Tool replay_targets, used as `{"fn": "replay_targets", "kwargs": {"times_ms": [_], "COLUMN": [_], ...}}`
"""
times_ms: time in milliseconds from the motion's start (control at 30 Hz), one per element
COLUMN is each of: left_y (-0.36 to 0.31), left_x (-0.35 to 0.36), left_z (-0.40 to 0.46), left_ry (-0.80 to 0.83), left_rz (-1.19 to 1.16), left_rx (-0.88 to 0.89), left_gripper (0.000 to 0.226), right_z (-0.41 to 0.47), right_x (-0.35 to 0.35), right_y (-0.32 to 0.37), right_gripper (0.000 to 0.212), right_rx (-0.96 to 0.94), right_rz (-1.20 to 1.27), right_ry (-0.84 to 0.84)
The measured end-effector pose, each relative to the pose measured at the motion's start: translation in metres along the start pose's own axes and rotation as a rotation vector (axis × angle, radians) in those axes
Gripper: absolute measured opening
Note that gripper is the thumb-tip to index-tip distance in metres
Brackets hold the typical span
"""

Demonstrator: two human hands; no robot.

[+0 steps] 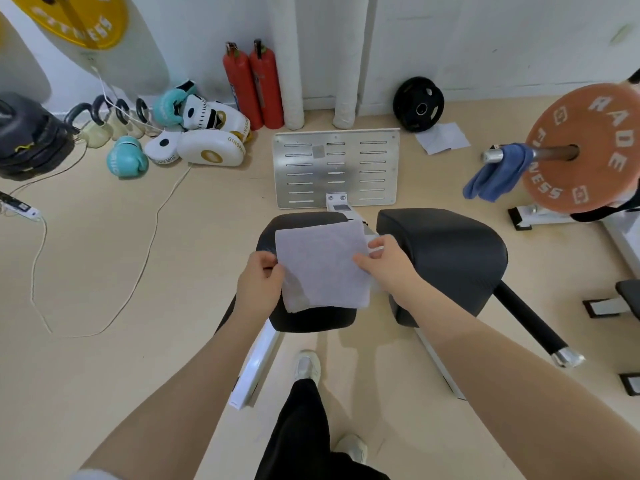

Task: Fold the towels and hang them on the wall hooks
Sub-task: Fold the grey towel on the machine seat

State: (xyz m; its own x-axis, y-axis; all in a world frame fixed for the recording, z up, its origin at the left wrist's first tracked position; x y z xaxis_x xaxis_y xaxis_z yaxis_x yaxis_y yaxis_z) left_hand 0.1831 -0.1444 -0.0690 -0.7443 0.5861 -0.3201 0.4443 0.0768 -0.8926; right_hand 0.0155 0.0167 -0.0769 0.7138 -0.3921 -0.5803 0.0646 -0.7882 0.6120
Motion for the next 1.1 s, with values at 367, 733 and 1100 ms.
{"fn": "replay_targets", "kwargs": {"times_ms": [367,733,1100], "left_y": [-0.02,-0.04,-0.152], "left_x": [0.019,0.03,0.125], "left_z": [0.064,0.095,0.014], "left_ry": [0.055,0.19,0.934], "left_rz": [-0.04,-0.314,-0.642], "left_rx": [-0.159,-0.231,-0.274], "left_gripper": [0.016,0.007,0.054], "right_z": [0.051,0.065,0.006], "right_x": [-0.008,-0.012,-0.132], "right_y": [0.021,0.028,0.02], "right_gripper": [0.036,0.014,0.009], "right_rx": [0.075,0.063,-0.096], "right_rz": [0.041,0.477,0.808], "right_ry": [-0.099,-0.01,-0.151]}}
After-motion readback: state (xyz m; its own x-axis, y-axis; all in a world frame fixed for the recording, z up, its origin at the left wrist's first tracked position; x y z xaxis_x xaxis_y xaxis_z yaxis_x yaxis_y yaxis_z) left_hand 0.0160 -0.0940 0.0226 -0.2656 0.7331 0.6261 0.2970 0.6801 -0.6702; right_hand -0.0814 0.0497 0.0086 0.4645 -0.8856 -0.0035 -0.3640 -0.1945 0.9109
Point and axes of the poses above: each hand's wrist, its own z-axis towards the middle knuckle, its own x-axis out of the palm, y = z × x, the point moved 8 cm from there along z, towards the middle knuckle, and after that the axes turned 14 degrees about -z, right-handed, at the moved point
